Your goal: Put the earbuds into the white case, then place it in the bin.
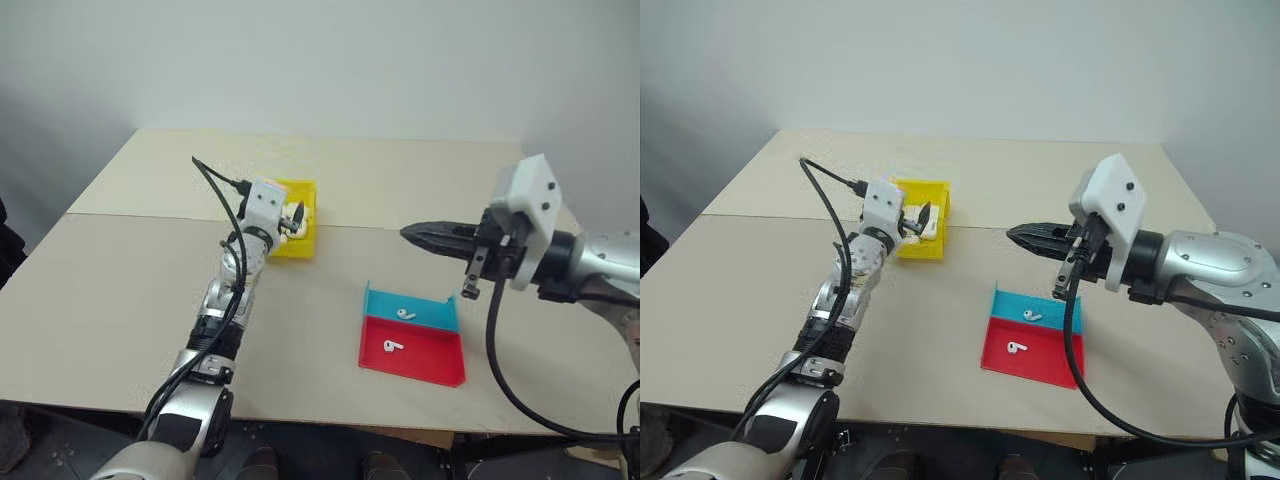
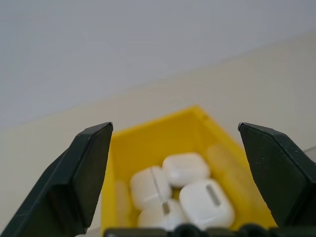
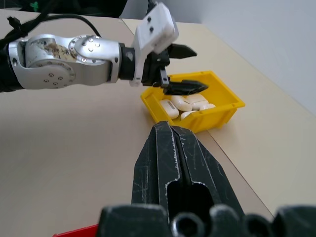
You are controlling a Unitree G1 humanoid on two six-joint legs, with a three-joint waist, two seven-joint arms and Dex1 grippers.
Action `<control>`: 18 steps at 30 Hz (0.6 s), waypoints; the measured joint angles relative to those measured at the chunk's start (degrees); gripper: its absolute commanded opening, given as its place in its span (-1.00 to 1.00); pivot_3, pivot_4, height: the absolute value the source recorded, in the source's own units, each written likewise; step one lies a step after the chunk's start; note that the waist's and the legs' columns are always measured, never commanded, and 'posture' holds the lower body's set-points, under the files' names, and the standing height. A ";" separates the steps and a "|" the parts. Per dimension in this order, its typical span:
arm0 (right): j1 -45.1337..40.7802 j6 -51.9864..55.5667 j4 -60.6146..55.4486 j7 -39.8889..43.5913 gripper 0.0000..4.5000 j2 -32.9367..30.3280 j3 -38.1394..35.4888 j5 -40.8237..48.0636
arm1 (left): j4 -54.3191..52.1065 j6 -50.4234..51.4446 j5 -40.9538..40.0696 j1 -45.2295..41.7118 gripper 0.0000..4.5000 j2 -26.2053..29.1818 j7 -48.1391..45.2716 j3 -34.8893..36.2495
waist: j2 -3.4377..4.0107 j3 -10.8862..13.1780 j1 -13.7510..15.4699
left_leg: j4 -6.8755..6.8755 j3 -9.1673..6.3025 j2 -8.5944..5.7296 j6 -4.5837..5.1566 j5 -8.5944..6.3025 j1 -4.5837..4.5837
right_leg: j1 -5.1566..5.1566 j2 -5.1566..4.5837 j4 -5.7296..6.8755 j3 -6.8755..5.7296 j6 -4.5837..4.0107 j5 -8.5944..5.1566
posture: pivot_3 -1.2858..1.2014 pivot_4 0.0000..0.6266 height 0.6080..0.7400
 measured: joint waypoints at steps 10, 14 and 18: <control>17.59 -11.01 1.75 14.89 -1.00 -5.77 -4.97 -6.85 | -32.25 13.94 -24.61 24.60 0.96 16.23 -27.01 4.42 | 0.01 -0.01 -0.86 | -0.02 0.03 0.06 -0.04 0.02 0.09 | 0.04 0.01 0.05 0.01 0.01 -0.01 | 0.03 -0.52 1.00; 28.35 -17.53 3.52 22.58 -1.00 -7.95 -8.84 -11.87 | -41.34 18.83 -30.99 33.59 0.96 26.49 -32.82 10.98 | 0.00 -0.01 -1.07 | -0.02 0.06 0.07 -0.05 0.03 0.27 | 0.20 0.00 0.04 0.01 0.01 -0.01 | 0.03 -0.52 1.00; 36.88 -22.02 8.44 29.08 -1.00 -9.13 -13.67 -16.39 | -44.02 20.57 -34.43 42.01 0.96 34.07 -38.60 19.80 | -0.02 0.00 -1.28 | -0.08 0.13 0.10 -0.06 0.01 1.02 | 0.89 0.00 -0.10 0.00 -0.01 -0.07 | 0.03 -0.52 1.00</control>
